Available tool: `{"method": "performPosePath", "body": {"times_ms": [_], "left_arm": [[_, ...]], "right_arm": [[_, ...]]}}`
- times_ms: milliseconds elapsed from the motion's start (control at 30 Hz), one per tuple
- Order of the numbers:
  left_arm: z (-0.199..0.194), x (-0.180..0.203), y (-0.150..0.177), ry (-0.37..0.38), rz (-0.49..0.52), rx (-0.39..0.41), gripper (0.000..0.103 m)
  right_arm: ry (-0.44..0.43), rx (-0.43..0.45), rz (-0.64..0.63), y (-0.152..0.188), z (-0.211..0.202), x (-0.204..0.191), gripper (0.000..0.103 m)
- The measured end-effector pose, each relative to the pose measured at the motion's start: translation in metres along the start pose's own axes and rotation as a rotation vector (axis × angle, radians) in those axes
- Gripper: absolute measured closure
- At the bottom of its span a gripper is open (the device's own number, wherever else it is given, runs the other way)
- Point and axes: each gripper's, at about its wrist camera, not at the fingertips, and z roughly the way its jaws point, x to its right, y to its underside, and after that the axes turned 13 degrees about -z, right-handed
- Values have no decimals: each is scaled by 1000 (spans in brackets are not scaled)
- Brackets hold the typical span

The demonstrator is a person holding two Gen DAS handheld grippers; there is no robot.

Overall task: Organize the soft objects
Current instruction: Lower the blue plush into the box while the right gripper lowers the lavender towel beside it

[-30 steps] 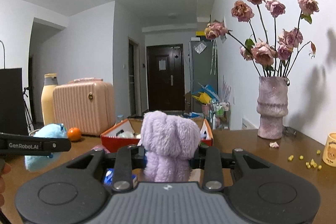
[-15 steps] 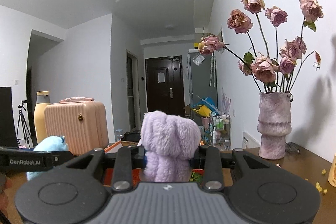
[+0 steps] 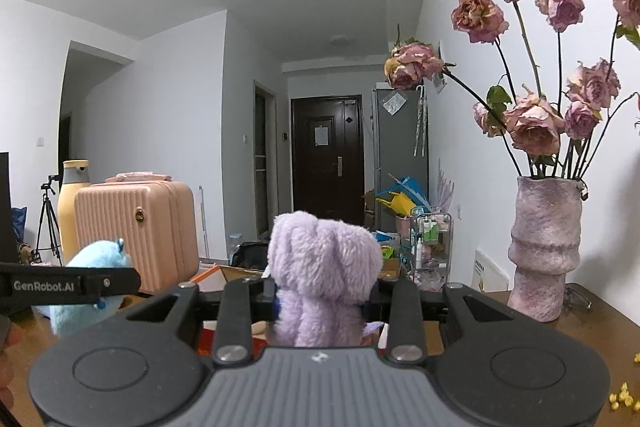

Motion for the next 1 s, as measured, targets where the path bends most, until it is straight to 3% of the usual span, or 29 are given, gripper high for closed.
{"method": "performPosePath", "body": {"times_ms": [1000], "left_arm": [[114, 23, -7, -78, -4, 10, 24]], "right_arm": [[-97, -64, -49, 3, 123, 32, 71]]}}
